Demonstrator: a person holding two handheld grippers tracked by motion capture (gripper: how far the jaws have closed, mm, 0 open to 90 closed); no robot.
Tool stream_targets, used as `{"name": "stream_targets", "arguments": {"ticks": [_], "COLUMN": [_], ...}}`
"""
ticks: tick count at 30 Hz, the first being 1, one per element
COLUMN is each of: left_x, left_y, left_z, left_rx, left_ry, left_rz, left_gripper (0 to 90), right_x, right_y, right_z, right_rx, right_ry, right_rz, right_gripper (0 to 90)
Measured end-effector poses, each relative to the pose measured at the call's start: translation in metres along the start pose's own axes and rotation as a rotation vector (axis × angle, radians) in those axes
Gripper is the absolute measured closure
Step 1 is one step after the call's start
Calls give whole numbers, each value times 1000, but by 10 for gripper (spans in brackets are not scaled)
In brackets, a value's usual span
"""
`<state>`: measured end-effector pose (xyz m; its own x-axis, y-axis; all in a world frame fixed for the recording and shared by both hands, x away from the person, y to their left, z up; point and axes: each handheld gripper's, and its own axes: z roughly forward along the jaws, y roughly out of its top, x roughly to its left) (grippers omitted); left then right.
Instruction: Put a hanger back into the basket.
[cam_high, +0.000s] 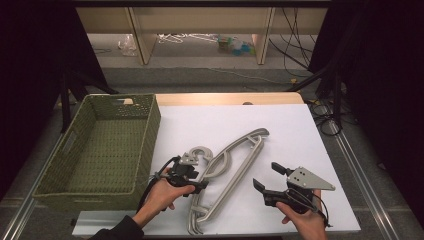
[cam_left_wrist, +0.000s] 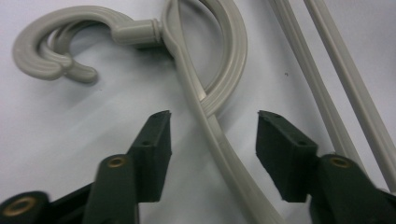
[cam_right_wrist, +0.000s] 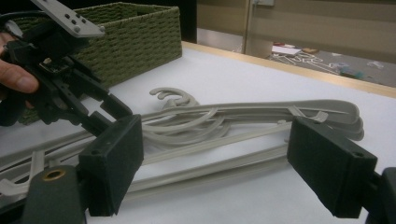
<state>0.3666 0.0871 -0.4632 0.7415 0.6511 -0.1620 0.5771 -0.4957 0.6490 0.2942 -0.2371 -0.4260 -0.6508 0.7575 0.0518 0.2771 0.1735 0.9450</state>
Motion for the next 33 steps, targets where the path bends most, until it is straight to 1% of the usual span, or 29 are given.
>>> {"name": "stream_targets", "arguments": {"ticks": [1,3,5,6,7,8,9,11,12,13,14,15,16,17,18,19,21,22,23,24,25,26,27,28,29,30,31,32,33], "left_x": [-1,-2,-1,1,2,3,4,4,5,5,5,6,6,7,7,7,9,8,8,8,7,7,7,8,8,8,10,10,10], "left_y": [1,3,4,4,4,4,4,4,4,4,3,3,3,3,3,2,2,1,1,2,1,1,1,0,0,1,1,1,0], "left_z": [1,2,3,4,6,7,8,8,8,8,9,10,10,9,10,10,9,9,10,9,9,9,7,7,6,5,3,3,2], "left_rx": [-1,13,13,18,19,15,22,18,25,20,14,4,4,19,-4,-10,-10,-35,-40,-22,-35,-37,-40,-55,-73,-88,-98,-98,-106], "left_ry": [3,10,5,1,1,0,0,-7,-20,-22,-18,-28,-28,-30,-22,-12,-17,-10,-10,-8,-3,-8,-9,-20,-26,-16,-15,-15,-30], "left_rz": [-8,8,-8,-10,-26,-33,-40,-48,-41,-42,-34,-55,-55,-59,-78,-81,-79,-110,-105,-100,-108,-112,-108,-117,-149,-150,-152,-152,-178], "left_gripper": [521,534,547,555,560,565,572,610,628,645,668,675,693,693,707,712,721,726,730,730,732,735,738,740,745,753,765,770,778], "right_x": [0,0,0,0,-1,-1,-1,-1,0,-1,-1,-1,-1,-1,-1,-1,-2,-1,-1,-1,-1,-1,-2,-2,-1,-1,-3,-3,-2], "right_y": [0,0,0,0,0,0,0,0,0,0,0,0,0,0,0,0,0,0,1,1,1,0,1,1,1,1,0,0,1], "right_z": [1,1,1,0,0,0,0,0,0,0,0,0,0,0,0,0,0,0,0,0,0,0,1,1,1,1,1,1,1], "right_rx": [-7,-5,2,13,13,16,14,17,24,19,20,19,19,23,20,23,22,16,25,25,26,30,11,0,6,8,1,1,3], "right_ry": [-2,-2,-6,-11,-13,-16,-17,-16,-15,-15,-20,-19,-19,-16,-17,-10,-10,-23,-14,-14,-13,-11,-23,-13,-5,-7,-19,-19,-10], "right_rz": [1,2,3,-5,-7,-3,-2,-8,-10,-11,-7,-7,-7,-9,-10,-12,-6,-5,-18,-18,-20,-18,-32,-26,-14,-16,-37,-37,-10], "right_gripper": [198,200,207,209,209,209,210,213,215,215,215,215,215,216,217,217,217,218,221,221,221,221,221,221,221,222,222,222,222]}}
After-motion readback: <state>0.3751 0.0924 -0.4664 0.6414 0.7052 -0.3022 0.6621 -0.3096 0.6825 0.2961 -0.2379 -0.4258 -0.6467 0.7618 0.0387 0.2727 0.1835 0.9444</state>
